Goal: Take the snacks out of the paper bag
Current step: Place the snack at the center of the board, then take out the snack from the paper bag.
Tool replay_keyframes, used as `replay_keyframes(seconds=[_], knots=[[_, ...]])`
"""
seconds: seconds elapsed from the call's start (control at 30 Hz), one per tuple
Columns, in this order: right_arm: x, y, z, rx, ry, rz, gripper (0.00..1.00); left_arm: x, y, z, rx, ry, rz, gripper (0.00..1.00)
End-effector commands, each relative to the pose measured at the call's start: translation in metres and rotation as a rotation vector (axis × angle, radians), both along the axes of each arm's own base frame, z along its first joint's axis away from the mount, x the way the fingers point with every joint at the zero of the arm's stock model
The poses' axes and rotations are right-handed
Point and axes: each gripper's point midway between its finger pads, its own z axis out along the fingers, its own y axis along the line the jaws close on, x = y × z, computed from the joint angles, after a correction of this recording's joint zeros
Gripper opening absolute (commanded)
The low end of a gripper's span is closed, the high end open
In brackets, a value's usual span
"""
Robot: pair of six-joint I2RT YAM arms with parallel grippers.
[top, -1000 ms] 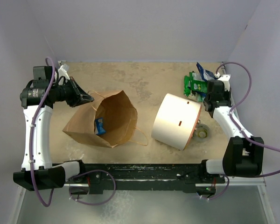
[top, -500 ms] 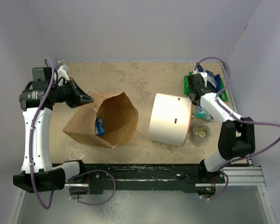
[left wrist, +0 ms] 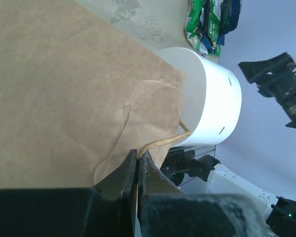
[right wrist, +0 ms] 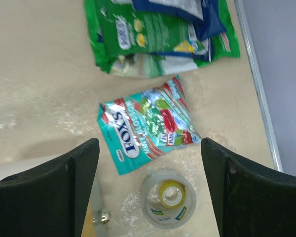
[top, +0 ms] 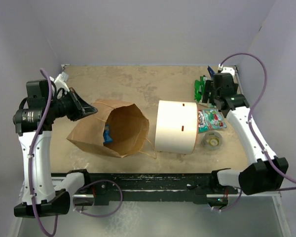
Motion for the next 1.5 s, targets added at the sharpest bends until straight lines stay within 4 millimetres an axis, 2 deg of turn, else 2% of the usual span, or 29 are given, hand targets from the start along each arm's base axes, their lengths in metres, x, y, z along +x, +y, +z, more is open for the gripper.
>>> replay_keyframes(seconds=[0.0, 0.1, 0.3, 0.4, 0.5, 0.57, 0.67, 0.8, 0.87, 1.0, 1.07, 1.17, 1.27, 1.37, 1.47], knots=[[0.003, 0.031, 0.074, 0.064, -0.171, 0.195, 0.86, -0.012, 0.002, 0.004, 0.046, -0.075, -0.013, 0.0], [0.0, 0.083, 0.114, 0.152, -0.268, 0.416, 0.87, -0.027, -0.001, -0.005, 0.057, -0.089, -0.043, 0.0], [-0.028, 0.164, 0.175, 0.22, -0.443, 0.777, 0.89, -0.07, -0.008, -0.033, 0.023, 0.061, -0.054, 0.0], [-0.057, 0.21, 0.185, 0.236, -0.481, 1.017, 0.89, -0.094, -0.007, -0.041, 0.02, 0.125, 0.006, 0.0], [-0.097, 0.253, 0.184, 0.274, -0.527, 1.261, 0.85, -0.111, -0.001, -0.05, 0.022, 0.15, 0.101, 0.0], [-0.134, 0.277, 0.18, 0.273, -0.574, 1.446, 0.81, -0.112, -0.002, -0.054, -0.009, 0.149, 0.147, 0.0], [-0.181, 0.303, 0.167, 0.27, -0.627, 1.634, 0.78, -0.099, -0.002, -0.055, -0.053, 0.124, 0.194, 0.0], [-0.238, 0.333, 0.129, 0.238, -0.596, 1.896, 0.69, -0.076, 0.003, -0.044, -0.081, 0.071, 0.254, 0.0], [-0.256, 0.346, 0.112, 0.198, -0.569, 1.968, 0.67, -0.067, 0.008, -0.039, -0.066, 0.054, 0.278, 0.0], [-0.269, 0.369, 0.081, 0.131, -0.538, 2.009, 0.66, -0.057, 0.012, -0.034, -0.05, 0.041, 0.288, 0.0], [-0.264, 0.382, 0.071, 0.145, -0.52, 1.974, 0.63, -0.051, 0.01, -0.028, -0.068, 0.016, 0.281, 0.0], [-0.25, 0.405, 0.061, 0.225, -0.481, 1.86, 0.59, -0.043, 0.007, -0.018, -0.102, -0.018, 0.273, 0.0], [-0.247, 0.423, 0.056, 0.255, -0.485, 1.837, 0.54, -0.04, 0.005, -0.014, -0.119, -0.016, 0.271, 0.0], [-0.243, 0.436, 0.053, 0.223, -0.53, 1.844, 0.5, -0.04, -0.001, -0.01, -0.152, -0.026, 0.238, 0.0], [-0.245, 0.446, 0.04, 0.119, -0.574, 1.924, 0.44, -0.038, -0.005, -0.003, -0.166, -0.044, 0.21, 0.0]])
